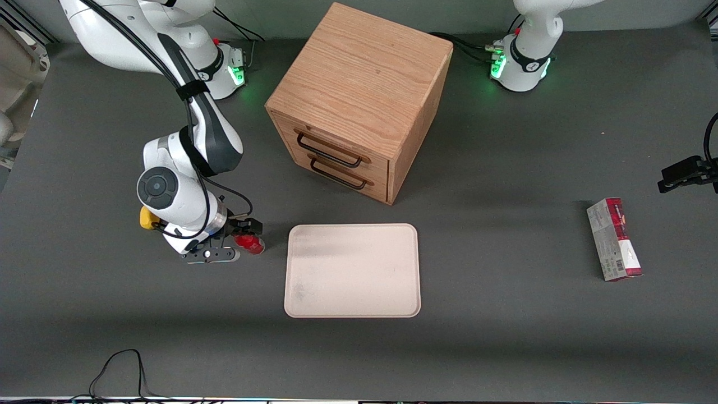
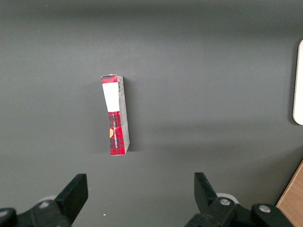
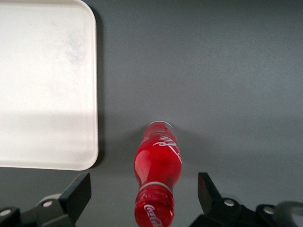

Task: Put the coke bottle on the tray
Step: 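Lower the right gripper over the bottle's body and close on it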

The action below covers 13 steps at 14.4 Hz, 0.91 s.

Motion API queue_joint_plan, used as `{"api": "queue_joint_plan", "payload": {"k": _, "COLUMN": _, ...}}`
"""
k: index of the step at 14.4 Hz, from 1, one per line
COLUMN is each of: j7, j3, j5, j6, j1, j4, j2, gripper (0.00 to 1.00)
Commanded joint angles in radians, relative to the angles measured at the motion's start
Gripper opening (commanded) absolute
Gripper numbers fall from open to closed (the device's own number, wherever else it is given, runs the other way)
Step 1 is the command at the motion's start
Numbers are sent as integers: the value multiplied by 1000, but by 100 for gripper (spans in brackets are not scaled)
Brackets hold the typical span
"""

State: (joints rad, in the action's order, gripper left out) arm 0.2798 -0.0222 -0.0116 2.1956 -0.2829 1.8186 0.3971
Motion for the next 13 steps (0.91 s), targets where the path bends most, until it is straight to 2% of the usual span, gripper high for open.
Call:
{"api": "queue_joint_plan", "payload": {"k": 1, "j7": -16, "j3": 4, "j5": 13, "j6": -7, "j1": -5, "j4": 2, "j2": -3, "gripper": 100}}
{"api": "queue_joint_plan", "payload": {"k": 2, "j7": -16, "j3": 4, "j5": 10, "j6": -8, "j1": -5, "j4": 2, "j2": -3, "gripper": 100}}
{"api": "queue_joint_plan", "payload": {"k": 3, "j7": -16, "j3": 4, "j5": 10, "j6": -10, "j1": -5, "j4": 2, "j2": -3, "gripper": 95}}
{"api": "queue_joint_plan", "payload": {"k": 4, "j7": -14, "j3": 4, "j5": 10, "j6": -13, "j1": -5, "j4": 1, "j2": -3, "gripper": 84}}
{"api": "queue_joint_plan", "payload": {"k": 6, "j7": -16, "j3": 4, "j5": 10, "j6": -13, "j1": -5, "j4": -1, "j2": -3, "gripper": 51}}
{"api": "queue_joint_plan", "payload": {"k": 10, "j7": -16, "j3": 4, "j5": 10, "j6": -14, "j1": -4, "j4": -2, "j2": -3, "gripper": 2}}
{"api": "queue_joint_plan", "payload": {"k": 13, "j7": -17, "j3": 4, "j5": 10, "j6": -14, "j1": -4, "j4": -4, "j2": -4, "gripper": 0}}
